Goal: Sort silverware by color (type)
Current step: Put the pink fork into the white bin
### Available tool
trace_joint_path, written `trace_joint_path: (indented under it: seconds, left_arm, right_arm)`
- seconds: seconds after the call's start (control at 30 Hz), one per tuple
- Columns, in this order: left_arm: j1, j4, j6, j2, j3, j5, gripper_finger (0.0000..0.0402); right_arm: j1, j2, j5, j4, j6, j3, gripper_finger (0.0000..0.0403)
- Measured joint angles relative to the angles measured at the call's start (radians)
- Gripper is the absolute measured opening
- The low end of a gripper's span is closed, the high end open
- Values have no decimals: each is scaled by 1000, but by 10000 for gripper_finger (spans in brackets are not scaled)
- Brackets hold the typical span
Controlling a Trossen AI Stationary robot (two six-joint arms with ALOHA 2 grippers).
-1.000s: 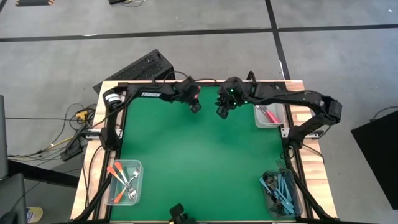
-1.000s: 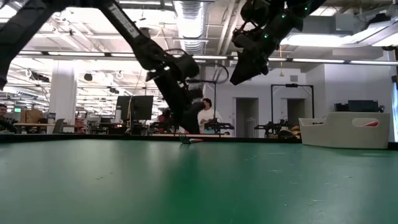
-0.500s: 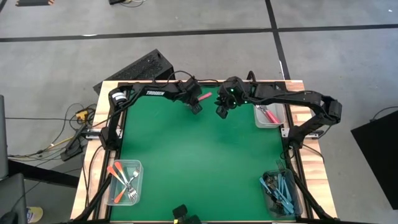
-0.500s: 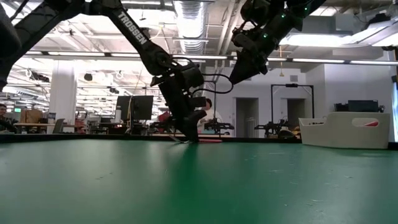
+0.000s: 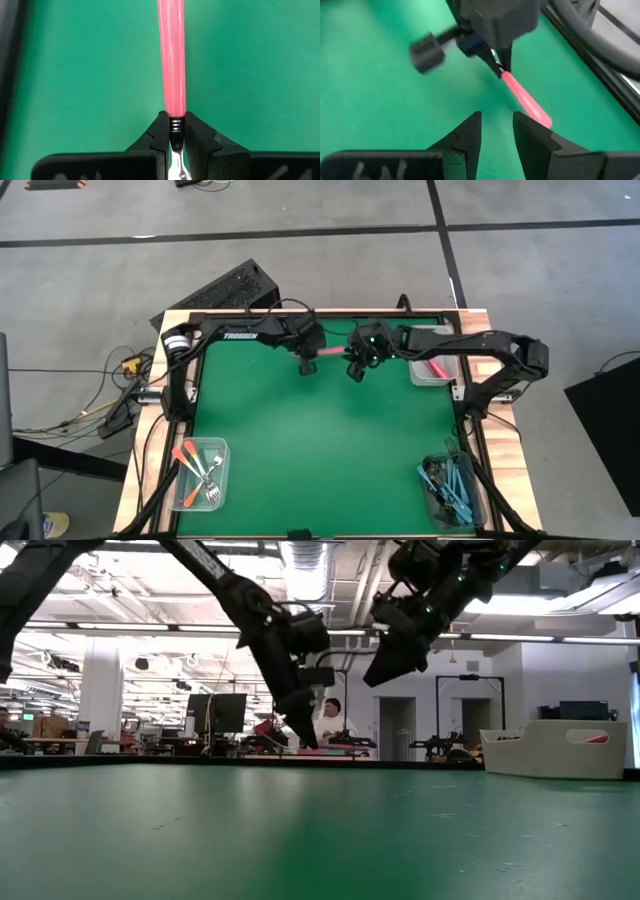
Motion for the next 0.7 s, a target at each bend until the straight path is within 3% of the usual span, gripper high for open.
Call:
trace_joint_path:
  seconds: [0.13,0.27,0.43,0.57,0.7]
  left_arm:
    - [-20,2,23,-62,-50,118,19]
    - [-25,17,3,-108,-81,195,20]
    - [-38,5,-53,-119,-85,218,21]
    - [-69,1,-100,-119,-85,218,21]
    - [-119,12,-125,-119,-85,213,21]
  right_arm:
    - [67,10,3,68,-82,-34,148]
    - [168,39,132,113,-178,-38,162]
    - [280,59,318,146,-286,-37,196]
    - [341,90,402,136,-281,-30,223]
    - [376,136,417,134,-274,-11,229]
